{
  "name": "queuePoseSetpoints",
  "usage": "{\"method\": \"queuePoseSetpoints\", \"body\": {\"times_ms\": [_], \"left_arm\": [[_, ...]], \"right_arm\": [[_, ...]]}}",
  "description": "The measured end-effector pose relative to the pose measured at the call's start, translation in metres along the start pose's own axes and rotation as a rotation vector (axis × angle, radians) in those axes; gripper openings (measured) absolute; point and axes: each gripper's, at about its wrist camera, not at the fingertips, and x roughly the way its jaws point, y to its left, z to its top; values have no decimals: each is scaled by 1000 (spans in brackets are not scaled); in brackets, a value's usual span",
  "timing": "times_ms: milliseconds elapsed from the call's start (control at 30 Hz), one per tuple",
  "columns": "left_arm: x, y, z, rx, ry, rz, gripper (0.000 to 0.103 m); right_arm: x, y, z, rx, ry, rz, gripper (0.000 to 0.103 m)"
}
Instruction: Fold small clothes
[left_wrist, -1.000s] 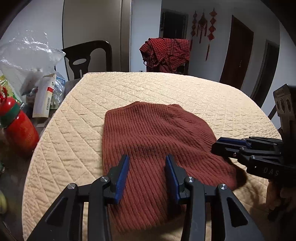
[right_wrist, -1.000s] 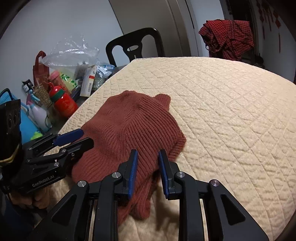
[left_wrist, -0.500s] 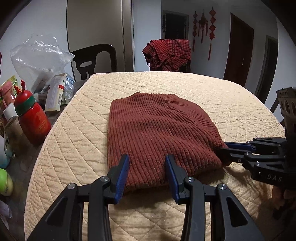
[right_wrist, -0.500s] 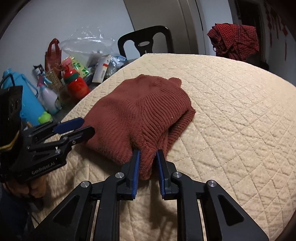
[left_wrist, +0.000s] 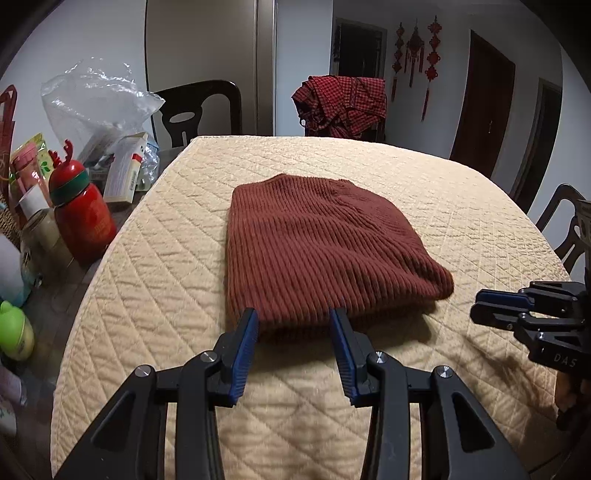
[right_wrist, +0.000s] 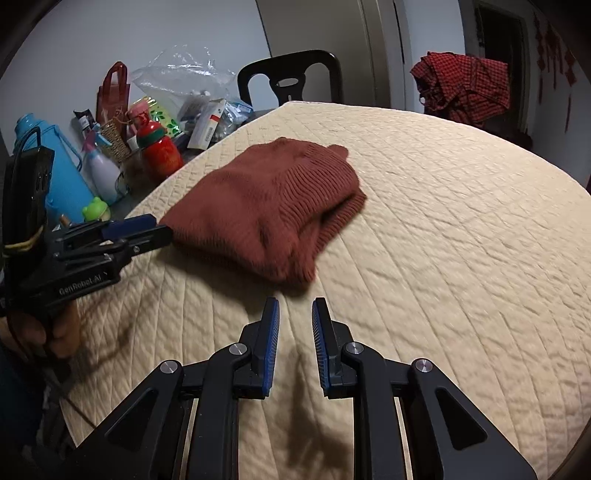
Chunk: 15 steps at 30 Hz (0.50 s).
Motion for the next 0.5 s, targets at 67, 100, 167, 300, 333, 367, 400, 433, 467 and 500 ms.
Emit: {"method": "queuePoseSetpoints", "body": {"times_ms": [67,100,167,300,333,367,400,433,467,500], "left_arm": [[-3,-1,-4,7,6,12,43],[-4,-1,-6,8,9,15,43],[-6,-1,-9,8,11,16,44],[-8,1,-13,-6,15,27,45],[-8,2,-13,-8,15,27,45],[-8,2,-13,-10,14,26,45],[-7,2,-12,-10,11,25,45],[-7,2,-11,-11,8,25,45],[-6,2,-9,-14,3,23,45],[-4,3,-6,-16,-3,24,45]], "right_arm": [[-5,-1,-4,2,0,-11,20],[-7,-1,-6,0,-3,-18,20],[-11,0,-10,-5,-4,-32,30],[-15,2,-16,-1,-16,-30,37],[-16,2,-16,1,-21,-22,37],[-16,3,-15,0,-25,-14,37],[-15,4,-14,-1,-28,-3,37],[-14,5,-14,-3,-31,3,37],[-12,6,-13,-7,-34,8,37],[-10,8,-10,-13,-40,14,37]]}}
